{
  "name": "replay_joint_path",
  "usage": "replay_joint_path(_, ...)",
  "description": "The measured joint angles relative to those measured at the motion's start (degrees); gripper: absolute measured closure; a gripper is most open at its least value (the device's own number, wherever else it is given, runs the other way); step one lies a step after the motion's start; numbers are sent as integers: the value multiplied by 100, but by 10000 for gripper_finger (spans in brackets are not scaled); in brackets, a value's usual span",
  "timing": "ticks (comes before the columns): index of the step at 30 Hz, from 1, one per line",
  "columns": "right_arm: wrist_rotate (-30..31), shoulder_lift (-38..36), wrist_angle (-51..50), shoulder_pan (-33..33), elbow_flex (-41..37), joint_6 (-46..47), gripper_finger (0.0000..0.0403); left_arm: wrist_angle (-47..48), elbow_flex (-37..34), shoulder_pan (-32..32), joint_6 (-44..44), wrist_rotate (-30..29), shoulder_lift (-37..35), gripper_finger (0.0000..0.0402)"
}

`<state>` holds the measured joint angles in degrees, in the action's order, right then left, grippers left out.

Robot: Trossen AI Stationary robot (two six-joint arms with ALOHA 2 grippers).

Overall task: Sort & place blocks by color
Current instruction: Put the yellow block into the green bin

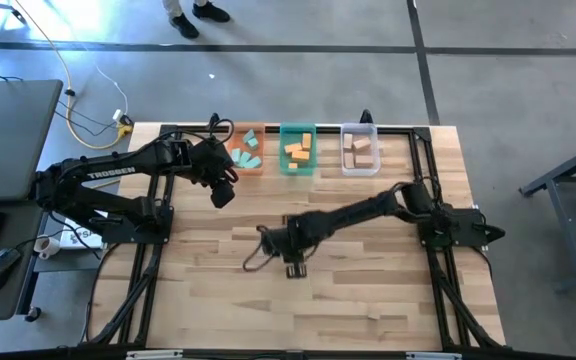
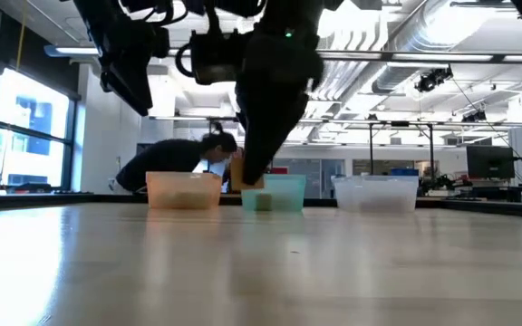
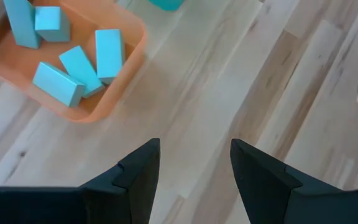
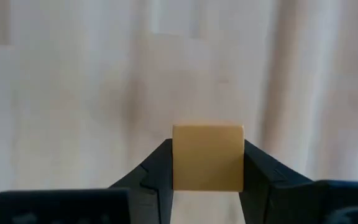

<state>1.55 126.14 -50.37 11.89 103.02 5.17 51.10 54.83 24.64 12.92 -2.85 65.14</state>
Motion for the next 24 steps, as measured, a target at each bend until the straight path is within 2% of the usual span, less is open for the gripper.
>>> replay_joint_path(10,305,-391,-118,-1069,0,-153,297,-137,0,-2,-112,-81,0,218)
replay_joint_path(24,1306,-700,349,-2577,2,391,297,-470,0,-4,-580,-83,0,218)
